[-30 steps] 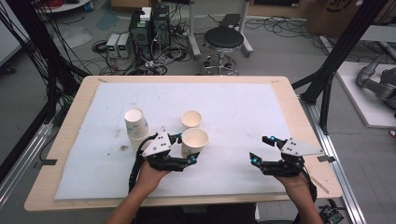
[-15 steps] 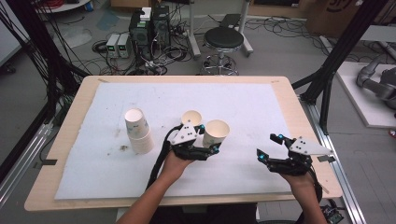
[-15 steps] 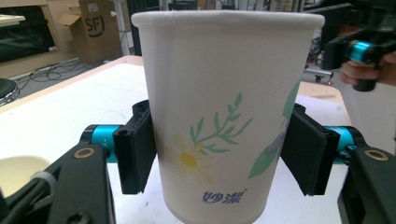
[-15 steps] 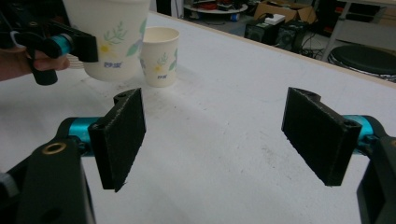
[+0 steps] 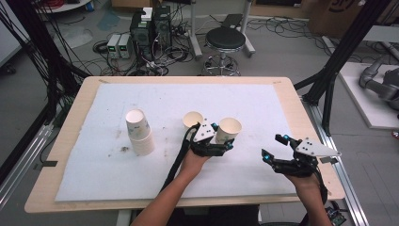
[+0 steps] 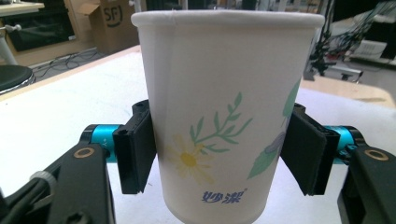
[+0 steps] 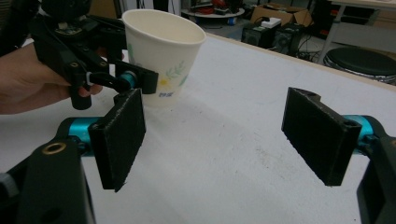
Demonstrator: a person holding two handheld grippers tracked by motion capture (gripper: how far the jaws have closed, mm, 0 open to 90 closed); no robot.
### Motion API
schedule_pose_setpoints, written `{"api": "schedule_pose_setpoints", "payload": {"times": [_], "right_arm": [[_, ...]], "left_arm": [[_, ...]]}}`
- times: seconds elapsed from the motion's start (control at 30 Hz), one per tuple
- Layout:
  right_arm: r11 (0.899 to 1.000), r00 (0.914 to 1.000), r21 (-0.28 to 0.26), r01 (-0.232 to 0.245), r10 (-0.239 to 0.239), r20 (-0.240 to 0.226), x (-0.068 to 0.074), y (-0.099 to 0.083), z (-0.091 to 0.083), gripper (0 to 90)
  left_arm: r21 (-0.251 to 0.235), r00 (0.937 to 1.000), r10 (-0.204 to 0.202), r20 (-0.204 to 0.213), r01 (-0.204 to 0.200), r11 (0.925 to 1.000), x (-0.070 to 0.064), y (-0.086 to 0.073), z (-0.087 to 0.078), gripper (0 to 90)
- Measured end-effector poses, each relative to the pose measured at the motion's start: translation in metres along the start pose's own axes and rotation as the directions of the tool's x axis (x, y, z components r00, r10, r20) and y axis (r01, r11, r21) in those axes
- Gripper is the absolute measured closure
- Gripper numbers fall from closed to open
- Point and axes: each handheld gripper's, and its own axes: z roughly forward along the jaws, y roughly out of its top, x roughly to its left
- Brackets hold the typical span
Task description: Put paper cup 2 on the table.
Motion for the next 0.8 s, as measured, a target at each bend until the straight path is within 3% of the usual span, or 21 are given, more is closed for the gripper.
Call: {"api": "schedule_pose_setpoints", "payload": {"times": [0.3,0.5,0.63,0.8], "right_arm": [[1.000,0.9999,0.005,0.004,-0.004,-0.009,0.000,0.000,0.001,22.2],[1.000,0.9998,0.007,0.006,-0.005,-0.017,0.001,0.000,0.002,22.1],[1.000,0.9998,0.011,0.003,-0.003,-0.020,0.002,-0.001,0.003,22.2],[1.000,0.9997,0.011,0.008,-0.008,-0.022,0.002,0.000,0.003,22.1]], "left_arm": [[0.077,0.9999,0.013,0.004,-0.013,0.9970,-0.005,-0.009,0.020,33.1],[0.127,0.9999,-0.006,-0.009,0.007,0.9919,-0.005,-0.014,0.027,33.3],[0.143,0.9999,0.008,-0.015,-0.006,0.9897,-0.007,-0.013,0.028,33.3],[0.227,0.9989,0.040,-0.022,-0.034,0.9734,-0.010,-0.013,0.028,33.6]]}}
